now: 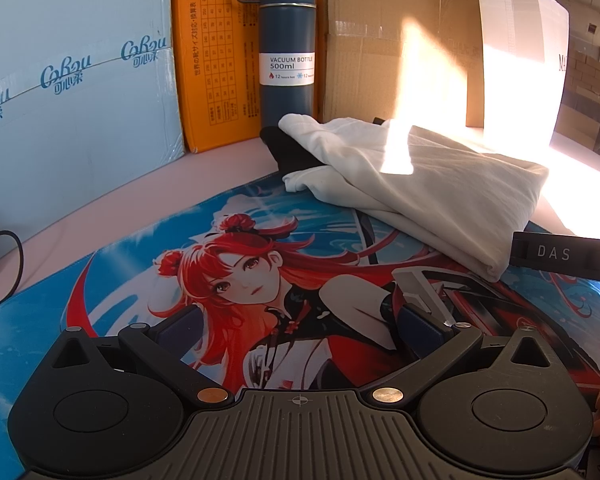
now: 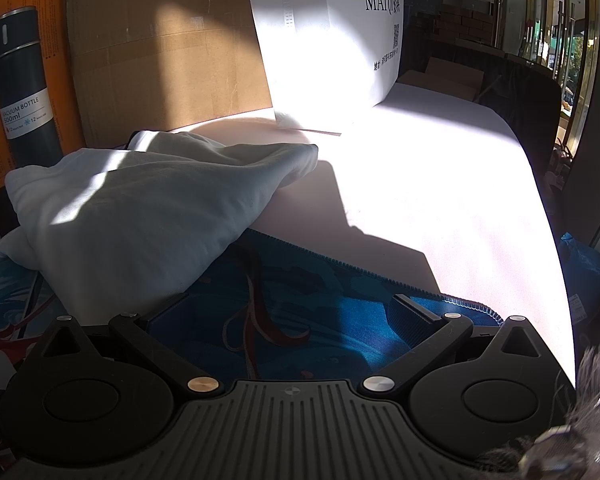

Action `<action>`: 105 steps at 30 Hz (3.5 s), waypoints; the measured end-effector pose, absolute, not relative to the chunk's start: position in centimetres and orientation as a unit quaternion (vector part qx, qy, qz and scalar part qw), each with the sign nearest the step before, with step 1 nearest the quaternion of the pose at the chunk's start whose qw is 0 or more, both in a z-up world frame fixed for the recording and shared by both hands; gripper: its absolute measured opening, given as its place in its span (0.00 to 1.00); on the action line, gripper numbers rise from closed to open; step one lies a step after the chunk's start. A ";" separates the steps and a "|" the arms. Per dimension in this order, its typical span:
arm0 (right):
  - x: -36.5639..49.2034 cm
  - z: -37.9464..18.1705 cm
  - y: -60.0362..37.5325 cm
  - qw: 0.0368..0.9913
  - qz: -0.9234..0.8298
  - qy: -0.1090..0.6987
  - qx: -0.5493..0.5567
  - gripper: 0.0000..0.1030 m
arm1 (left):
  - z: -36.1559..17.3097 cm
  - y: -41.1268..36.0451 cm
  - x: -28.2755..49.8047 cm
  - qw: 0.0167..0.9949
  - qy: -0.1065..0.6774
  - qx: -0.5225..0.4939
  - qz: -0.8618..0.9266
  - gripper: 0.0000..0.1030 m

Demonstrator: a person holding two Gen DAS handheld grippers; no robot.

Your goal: Fold clothes

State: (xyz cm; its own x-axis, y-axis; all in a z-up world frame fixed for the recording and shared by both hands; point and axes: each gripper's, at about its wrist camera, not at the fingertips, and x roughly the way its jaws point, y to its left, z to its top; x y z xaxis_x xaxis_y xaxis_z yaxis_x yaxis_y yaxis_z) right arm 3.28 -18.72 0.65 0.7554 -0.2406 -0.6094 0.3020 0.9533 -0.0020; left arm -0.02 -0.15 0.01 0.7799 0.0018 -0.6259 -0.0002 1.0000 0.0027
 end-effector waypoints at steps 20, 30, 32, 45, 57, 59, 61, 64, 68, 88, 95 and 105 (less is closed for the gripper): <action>3.2 0.7 -18.8 0.936 -0.145 0.318 0.049 1.00 | 0.1 -0.2 0.0 0.943 0.332 0.001 0.001 1.00; 3.2 0.7 -18.8 0.936 -0.145 0.318 0.049 1.00 | 0.1 -0.1 0.0 0.943 0.332 0.002 0.001 1.00; 3.2 0.7 -18.8 0.936 -0.145 0.318 0.049 1.00 | 0.1 -0.1 0.0 0.943 0.332 0.002 0.001 1.00; 3.2 0.7 -18.8 0.936 -0.145 0.318 0.049 1.00 | 0.0 -0.2 0.0 0.943 0.331 0.002 0.001 1.00; 3.3 0.6 -18.9 0.936 -0.145 0.317 0.049 1.00 | 0.0 -0.2 0.0 0.943 0.331 0.002 0.001 1.00; 3.2 0.7 -19.0 0.936 -0.145 0.317 0.049 1.00 | 0.0 -0.2 0.0 0.943 0.331 0.002 0.001 1.00; 3.2 0.7 -19.0 0.936 -0.145 0.317 0.048 1.00 | 0.0 -0.2 -0.1 0.943 0.331 0.002 0.001 1.00; 3.2 0.6 -19.0 0.936 -0.145 0.317 0.048 1.00 | 0.0 -0.1 0.0 0.944 0.331 0.000 0.000 1.00; 3.2 0.6 -18.9 0.936 -0.145 0.317 0.048 1.00 | 0.0 -0.1 0.0 0.943 0.332 0.002 0.001 1.00; 3.5 0.8 -18.6 0.936 -0.146 0.318 0.046 1.00 | 0.1 0.1 0.0 0.944 0.331 -0.002 -0.001 1.00; 3.4 0.9 -18.2 0.937 -0.132 0.319 0.045 1.00 | 0.6 0.4 -0.9 0.950 0.312 -0.017 -0.014 1.00; 1.7 1.3 -20.5 0.945 -0.096 0.280 0.136 1.00 | 3.4 -1.2 -4.6 0.976 0.215 -0.001 -0.032 1.00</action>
State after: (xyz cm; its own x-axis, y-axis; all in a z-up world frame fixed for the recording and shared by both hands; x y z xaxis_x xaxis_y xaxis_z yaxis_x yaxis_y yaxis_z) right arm 1.68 -20.53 1.32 0.8249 -0.1062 -0.5553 0.2586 0.9443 0.2035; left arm -4.55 -1.18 3.39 0.9053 -0.0625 -0.4201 0.0618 0.9980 -0.0152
